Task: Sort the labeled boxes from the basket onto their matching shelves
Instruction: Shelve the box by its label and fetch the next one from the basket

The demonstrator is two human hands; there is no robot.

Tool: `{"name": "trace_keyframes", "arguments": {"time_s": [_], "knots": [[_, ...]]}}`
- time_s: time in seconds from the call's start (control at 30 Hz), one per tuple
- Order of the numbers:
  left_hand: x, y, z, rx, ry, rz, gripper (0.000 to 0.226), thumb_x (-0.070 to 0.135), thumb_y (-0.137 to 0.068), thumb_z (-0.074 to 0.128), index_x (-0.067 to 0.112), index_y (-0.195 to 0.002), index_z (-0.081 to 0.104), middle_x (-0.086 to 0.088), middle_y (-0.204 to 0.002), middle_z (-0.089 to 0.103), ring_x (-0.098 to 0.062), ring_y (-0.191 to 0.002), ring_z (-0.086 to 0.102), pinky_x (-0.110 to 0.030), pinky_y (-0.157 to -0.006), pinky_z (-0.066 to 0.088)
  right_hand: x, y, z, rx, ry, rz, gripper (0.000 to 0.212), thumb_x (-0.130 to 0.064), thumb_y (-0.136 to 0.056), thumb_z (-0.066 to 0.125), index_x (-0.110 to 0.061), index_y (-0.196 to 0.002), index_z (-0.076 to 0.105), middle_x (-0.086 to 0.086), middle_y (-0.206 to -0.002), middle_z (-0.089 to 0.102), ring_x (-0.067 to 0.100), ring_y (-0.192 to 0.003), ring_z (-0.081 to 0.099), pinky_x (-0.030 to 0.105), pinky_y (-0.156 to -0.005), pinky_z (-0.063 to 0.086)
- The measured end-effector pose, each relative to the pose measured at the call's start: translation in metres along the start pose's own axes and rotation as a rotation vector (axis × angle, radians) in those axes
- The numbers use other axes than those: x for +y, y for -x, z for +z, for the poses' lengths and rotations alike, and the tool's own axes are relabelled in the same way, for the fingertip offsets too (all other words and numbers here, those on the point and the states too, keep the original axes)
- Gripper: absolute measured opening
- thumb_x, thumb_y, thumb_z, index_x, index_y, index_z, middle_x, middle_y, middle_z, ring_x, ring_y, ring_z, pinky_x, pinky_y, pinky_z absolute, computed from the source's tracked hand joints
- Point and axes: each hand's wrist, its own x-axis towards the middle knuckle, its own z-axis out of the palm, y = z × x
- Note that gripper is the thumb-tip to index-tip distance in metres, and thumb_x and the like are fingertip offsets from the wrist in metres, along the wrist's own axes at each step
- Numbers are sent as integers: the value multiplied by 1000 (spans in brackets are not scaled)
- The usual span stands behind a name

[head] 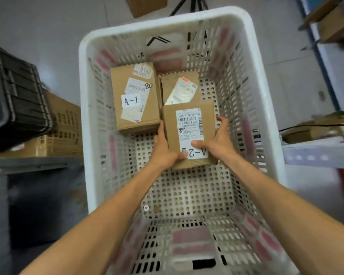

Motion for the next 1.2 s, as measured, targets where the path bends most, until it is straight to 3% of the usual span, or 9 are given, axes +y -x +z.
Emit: {"name": "trace_keyframes", "arguments": {"time_s": [0.2, 0.37, 0.47, 0.6, 0.7, 0.83, 0.9, 1.13, 1.2], "knots": [[4, 52, -14, -92, -53, 51, 129, 15, -70, 82, 42, -148, -17, -6, -154, 26, -31, -144, 20, -54, -115, 21, -16, 66, -8, -107, 42, -130, 113, -12, -72, 82, -36, -151, 5, -20, -117, 53, 7, -114, 52, 30, -98, 42], [35, 101, -31, -139, -39, 260, 128, 9, -64, 84, 44, -149, -5, 25, -127, 50, -15, -131, 43, -31, -103, 38, -45, 125, -23, -22, 18, -232, 97, -5, -74, 79, -41, -139, 17, -27, -110, 53, -15, -98, 57, 10, -80, 47], [56, 135, -51, -149, -51, 367, 129, 13, -60, 88, 45, -148, -1, 14, -134, 45, -16, -131, 40, -38, -108, 36, -66, 167, -26, 79, -14, -286, 102, -1, -74, 77, -39, -142, 12, -25, -117, 51, -23, -98, 53, 2, -75, 45], [77, 177, -84, -140, -80, 494, 128, 21, -58, 90, 42, -149, 3, 2, -148, 38, -19, -133, 40, -37, -108, 35, -97, 223, -23, 117, -40, -280, 123, -10, -74, 80, -31, -151, -13, -7, -137, 49, 5, -117, 54, 28, -97, 47], [90, 212, -104, -212, -118, 596, 133, 22, -58, 91, 45, -148, -3, 2, -148, 40, -18, -132, 43, -44, -108, 39, -114, 260, -26, 167, -32, -319, 118, -5, -74, 78, -30, -153, -6, -5, -133, 51, -4, -106, 59, 18, -84, 51], [95, 257, -110, -281, -92, 704, 129, 21, -66, 87, 46, -148, -10, 26, -125, 42, 27, -108, 43, 1, -80, 41, -130, 317, -34, 215, 11, -345, 114, -13, -73, 79, -28, -153, -2, 2, -142, 50, 20, -124, 53, 48, -103, 43], [91, 277, -110, -268, -87, 756, 124, 24, -69, 85, 48, -147, -8, 32, -119, 38, 38, -95, 38, 8, -69, 36, -132, 345, -38, 221, 3, -351, 121, -13, -73, 80, -29, -153, -8, 0, -149, 41, 17, -128, 47, 47, -109, 38], [44, 359, -90, -254, -137, 890, 122, 26, -70, 85, 54, -145, -8, 46, -123, 34, 22, -110, 46, -16, -94, 48, -85, 437, -33, 264, 19, -393, 125, -16, -72, 82, -29, -152, -13, 2, -149, 41, 21, -132, 44, 49, -110, 36], [23, 386, -78, -265, -147, 895, 123, 29, -69, 85, 55, -144, -10, 28, -139, 40, 6, -121, 49, -28, -101, 46, -61, 466, -29, 278, 27, -402, 120, -14, -72, 82, -27, -153, -5, 3, -147, 43, 23, -131, 46, 50, -109, 37]]}}
